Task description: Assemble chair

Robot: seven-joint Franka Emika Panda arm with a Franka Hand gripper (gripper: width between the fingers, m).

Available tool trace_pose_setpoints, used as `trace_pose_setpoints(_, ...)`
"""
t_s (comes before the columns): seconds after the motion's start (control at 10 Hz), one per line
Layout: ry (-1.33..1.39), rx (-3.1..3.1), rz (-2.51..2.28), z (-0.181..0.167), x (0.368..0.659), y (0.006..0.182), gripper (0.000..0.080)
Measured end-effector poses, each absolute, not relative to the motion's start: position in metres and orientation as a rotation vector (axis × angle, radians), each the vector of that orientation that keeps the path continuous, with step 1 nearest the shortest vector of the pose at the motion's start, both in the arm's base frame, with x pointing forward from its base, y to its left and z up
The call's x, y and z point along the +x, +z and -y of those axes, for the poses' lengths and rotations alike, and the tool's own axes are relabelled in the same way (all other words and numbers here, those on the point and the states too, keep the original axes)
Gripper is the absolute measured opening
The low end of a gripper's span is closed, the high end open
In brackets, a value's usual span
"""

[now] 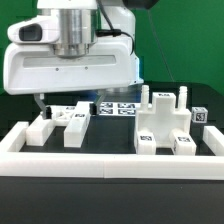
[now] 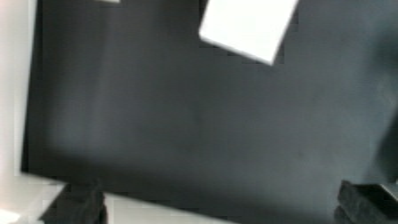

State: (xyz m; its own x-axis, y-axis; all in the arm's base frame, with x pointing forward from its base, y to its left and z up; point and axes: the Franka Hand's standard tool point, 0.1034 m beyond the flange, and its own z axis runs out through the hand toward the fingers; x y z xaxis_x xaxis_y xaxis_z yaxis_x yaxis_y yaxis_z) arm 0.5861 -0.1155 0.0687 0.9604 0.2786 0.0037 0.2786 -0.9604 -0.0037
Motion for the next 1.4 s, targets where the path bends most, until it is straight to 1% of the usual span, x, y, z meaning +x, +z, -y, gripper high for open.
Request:
trace_pose_setpoints(0.1,-0.008,-3.116,0.430,0.120,0.577,0.067,0.0649)
trace_pose_setpoints(0.2,-0.015,-3.117,0.430,0.121,0.576,0.070,0.0649)
trace_pose_setpoints(0.5,-0.013,-3.117,0.430,0.121,0.576,0.069,0.0649)
trace_pose_setpoints(0.7,-0.043,-3.146,0.285,0.126,0.574,0.070,0.0649)
trace_pose_setpoints(1.0,-0.013,-3.153,0.022,0.126,0.555,0.065,0.0649)
trace_pose_setpoints(1.4,-0.011,-3.153,0.018,0.125,0.554,0.064,0.0649)
